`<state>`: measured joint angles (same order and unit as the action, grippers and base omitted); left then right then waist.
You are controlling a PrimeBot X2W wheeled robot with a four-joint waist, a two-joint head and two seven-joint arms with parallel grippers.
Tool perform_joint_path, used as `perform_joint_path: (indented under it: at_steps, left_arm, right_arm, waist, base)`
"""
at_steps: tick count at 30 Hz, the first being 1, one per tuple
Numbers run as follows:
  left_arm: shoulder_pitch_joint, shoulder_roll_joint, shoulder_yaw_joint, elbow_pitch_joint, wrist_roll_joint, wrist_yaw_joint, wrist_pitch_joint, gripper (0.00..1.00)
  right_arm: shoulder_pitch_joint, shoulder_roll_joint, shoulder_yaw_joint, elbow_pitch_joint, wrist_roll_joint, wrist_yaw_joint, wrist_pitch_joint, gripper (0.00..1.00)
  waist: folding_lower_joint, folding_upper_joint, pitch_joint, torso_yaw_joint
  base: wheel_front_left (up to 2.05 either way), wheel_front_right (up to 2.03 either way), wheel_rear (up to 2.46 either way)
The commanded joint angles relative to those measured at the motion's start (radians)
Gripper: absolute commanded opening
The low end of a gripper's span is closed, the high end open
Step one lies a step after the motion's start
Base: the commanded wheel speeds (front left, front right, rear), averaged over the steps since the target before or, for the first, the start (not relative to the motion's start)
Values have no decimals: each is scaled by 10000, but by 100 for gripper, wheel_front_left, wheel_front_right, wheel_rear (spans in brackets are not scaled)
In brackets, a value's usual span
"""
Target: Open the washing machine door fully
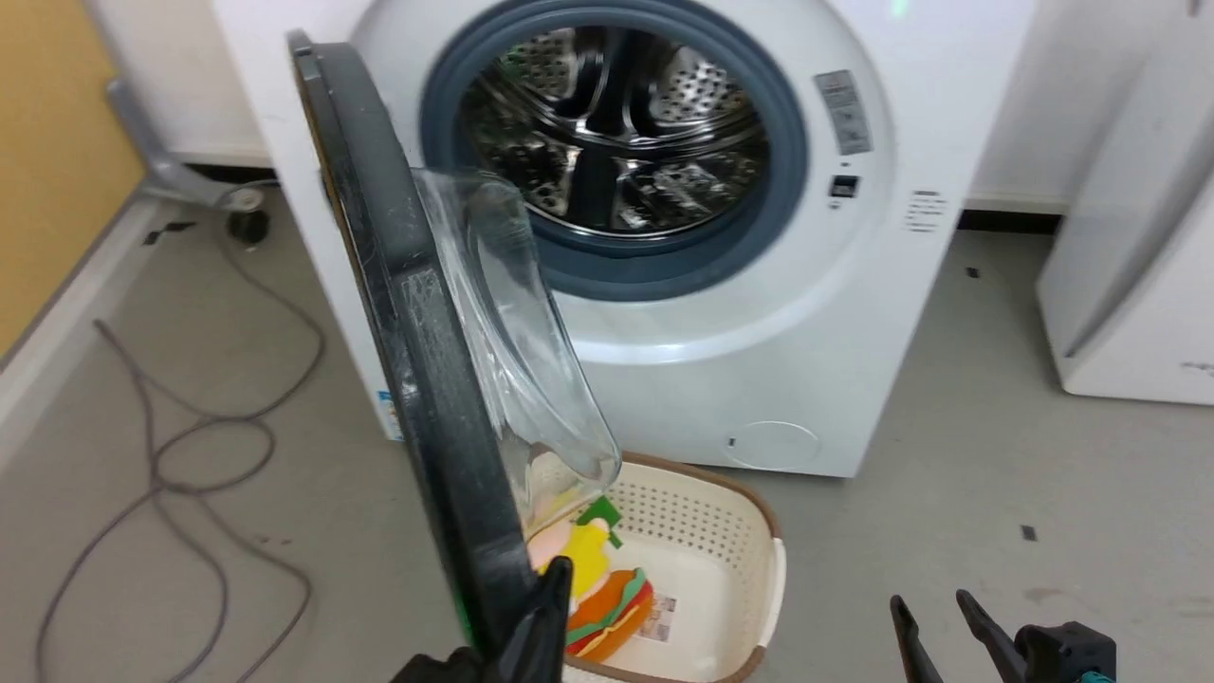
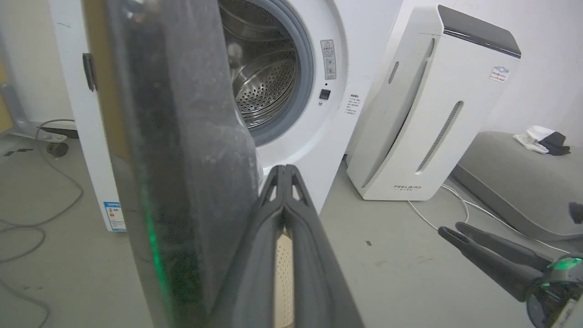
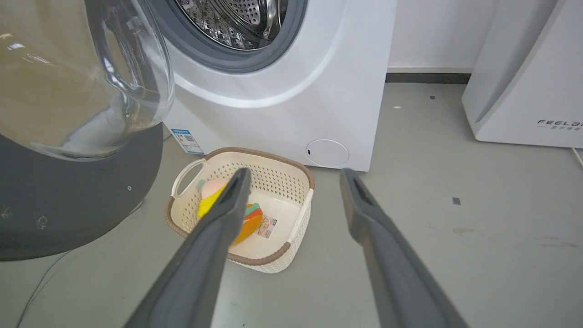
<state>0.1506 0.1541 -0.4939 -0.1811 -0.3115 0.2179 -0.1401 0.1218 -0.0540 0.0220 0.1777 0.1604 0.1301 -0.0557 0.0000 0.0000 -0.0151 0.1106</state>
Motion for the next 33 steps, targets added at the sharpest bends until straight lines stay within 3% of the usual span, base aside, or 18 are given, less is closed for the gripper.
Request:
perform_joint_path:
  at_steps: [1,14,21,27,33]
  left_arm:
    - [145,176,200,-177,-10,155,14,0]
    - [382,557,1059,-696,-14,766,-142,0]
    - [388,788,1935,-408,-424,1013,-253,0]
    - [-59,1066,2989,332,-1076,862,-631,0]
    - [-1044,1489,3940,1435,-1631,282,-989,0]
  right_arm:
    - [151,38,10,11,125,6,-9,100]
    - [3,38,61,165,191,6,-7,100]
    - [-112,38,53,203,200,6,2,100]
    - [-227,38,71,159,159,6,11,100]
    - [-398,38,-28,80,38,6,64,100]
  waist:
    - [0,0,13,344]
    - [0,0,135,1863]
    - [0,0,264,2284]
    - [0,0,475,2299]
    - [0,0,836,2149]
  base:
    - [0,0,0]
    - [0,0,0]
    - [0,0,0]
    - [0,0,0]
    - [0,0,0]
